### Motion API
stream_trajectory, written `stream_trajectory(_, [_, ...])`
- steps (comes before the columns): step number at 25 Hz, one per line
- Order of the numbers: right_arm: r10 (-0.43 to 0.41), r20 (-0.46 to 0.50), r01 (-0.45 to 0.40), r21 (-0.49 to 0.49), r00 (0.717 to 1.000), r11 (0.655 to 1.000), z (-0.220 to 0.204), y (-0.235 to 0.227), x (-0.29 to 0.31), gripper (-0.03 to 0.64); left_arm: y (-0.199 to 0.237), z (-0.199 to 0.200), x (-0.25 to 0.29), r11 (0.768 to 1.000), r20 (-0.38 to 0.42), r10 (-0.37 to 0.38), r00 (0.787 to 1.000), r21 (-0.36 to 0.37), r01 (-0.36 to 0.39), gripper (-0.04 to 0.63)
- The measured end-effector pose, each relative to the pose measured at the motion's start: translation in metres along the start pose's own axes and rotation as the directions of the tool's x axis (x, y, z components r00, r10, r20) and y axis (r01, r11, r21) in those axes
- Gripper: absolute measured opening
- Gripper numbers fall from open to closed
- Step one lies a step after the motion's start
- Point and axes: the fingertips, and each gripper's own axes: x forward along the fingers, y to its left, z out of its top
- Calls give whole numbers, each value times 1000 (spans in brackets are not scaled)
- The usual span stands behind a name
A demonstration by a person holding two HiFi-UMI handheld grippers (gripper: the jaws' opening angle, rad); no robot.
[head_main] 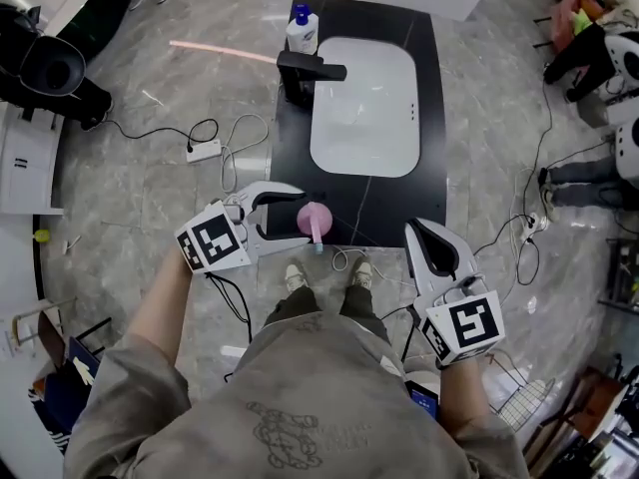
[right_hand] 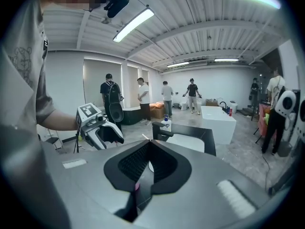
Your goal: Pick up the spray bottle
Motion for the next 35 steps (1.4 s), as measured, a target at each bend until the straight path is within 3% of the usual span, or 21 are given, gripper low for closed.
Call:
stream_trajectory(6, [-2,-47,3,10,999,1000,-12,-1,11,28,1,-37,11,1000,-47,-4,999,-22,3,255])
stream_trajectory(15, [6,-104,-4,17,995,1000,-28,3,27,28,1,-69,32,999,-46,-6,999,-45,4,255])
stream_trajectory(35, [1,-160,6,44,987,999,-46,0,32,28,-11,-64,83,995,2,-76,997,-62,76,255])
